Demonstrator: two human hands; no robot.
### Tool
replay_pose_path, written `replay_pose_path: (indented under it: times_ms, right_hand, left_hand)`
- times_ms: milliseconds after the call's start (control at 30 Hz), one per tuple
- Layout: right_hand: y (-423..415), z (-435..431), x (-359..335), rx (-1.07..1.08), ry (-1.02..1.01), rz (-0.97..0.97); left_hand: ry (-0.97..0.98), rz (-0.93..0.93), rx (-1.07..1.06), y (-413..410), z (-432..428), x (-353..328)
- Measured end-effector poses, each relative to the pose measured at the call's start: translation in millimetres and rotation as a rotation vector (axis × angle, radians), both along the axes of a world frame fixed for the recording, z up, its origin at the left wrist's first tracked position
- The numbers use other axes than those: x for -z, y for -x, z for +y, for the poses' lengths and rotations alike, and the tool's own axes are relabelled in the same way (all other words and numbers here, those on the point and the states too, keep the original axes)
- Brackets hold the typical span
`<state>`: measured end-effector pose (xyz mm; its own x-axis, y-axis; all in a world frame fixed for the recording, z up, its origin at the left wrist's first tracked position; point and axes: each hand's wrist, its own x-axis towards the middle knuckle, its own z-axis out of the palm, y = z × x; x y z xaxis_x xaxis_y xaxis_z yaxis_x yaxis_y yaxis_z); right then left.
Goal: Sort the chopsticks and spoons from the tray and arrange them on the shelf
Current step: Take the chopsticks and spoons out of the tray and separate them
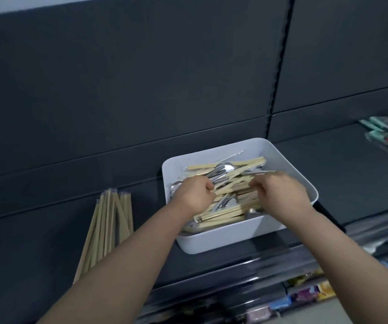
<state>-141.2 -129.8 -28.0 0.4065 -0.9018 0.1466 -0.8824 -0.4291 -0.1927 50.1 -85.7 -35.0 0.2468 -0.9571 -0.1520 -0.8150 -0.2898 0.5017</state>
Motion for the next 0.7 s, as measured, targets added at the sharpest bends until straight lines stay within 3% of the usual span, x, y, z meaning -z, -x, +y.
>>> replay_pose_path:
  times_ms: [233, 367, 567, 700]
  right_hand:
    - [16, -9, 19, -0.05, -0.09, -0.185]
    - [16, -18, 19, -0.12, -0.144, -0.165]
    - [14, -35, 9, -0.19, -0.025, -0.065]
    - [13, -48, 13, -0.182, -0.017, -0.066]
  left_hand:
    - [-0.082, -0.306, -0.038, 22, -29, 19]
    - [-0.104, -0.382, -0.072, 26, -34, 20]
    - [0.028, -0.428, -0.123, 21, -31, 18]
    - [-0.018, -0.471, -0.161, 18, -30, 20]
